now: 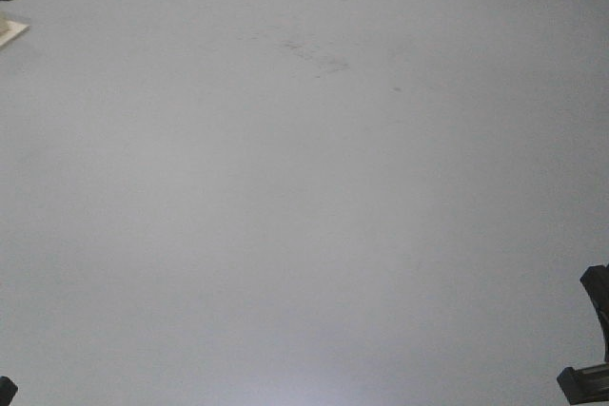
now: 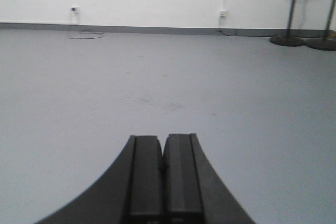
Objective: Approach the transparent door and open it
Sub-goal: 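Turn and drive toward the white-framed glass sliding door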
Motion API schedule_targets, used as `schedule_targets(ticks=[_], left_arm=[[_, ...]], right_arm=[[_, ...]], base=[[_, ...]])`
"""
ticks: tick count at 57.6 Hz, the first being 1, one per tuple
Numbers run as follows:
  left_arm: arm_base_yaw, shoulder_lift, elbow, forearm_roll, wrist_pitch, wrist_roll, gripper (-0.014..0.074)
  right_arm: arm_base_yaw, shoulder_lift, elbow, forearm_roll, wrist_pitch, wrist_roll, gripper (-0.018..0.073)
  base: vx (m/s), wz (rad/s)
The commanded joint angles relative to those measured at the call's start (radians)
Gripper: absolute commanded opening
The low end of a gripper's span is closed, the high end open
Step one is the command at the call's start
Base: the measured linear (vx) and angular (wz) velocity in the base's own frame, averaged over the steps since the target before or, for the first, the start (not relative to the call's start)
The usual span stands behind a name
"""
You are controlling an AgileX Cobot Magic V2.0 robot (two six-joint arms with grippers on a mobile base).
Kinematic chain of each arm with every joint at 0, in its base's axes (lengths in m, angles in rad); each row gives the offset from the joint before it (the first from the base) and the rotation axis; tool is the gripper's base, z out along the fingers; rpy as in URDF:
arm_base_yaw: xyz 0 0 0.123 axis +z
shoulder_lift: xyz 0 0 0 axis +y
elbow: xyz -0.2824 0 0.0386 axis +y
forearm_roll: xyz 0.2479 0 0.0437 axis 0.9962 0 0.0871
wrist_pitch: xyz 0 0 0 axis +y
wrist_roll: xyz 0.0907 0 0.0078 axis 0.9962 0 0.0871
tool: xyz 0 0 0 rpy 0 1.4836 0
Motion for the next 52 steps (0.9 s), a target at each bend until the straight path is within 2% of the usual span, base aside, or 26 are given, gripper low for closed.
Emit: schedule_targets(ticks=[1,52], left_arm=[[-0.003,-0.013,0.026,-0.005,-0.077,-0.008,0.0],[-0.003,-0.013,0.026,-0.005,-0.077,-0.008,0.0]], right_arm=[[-0.006,-0.015,0.014,-0.006,-0.078,-0.004,-0.0004],[-0.006,-0.015,0.014,-0.006,-0.079,-0.004,-0.0004]], base=[[0.29,0.5],[0.34,0.4]])
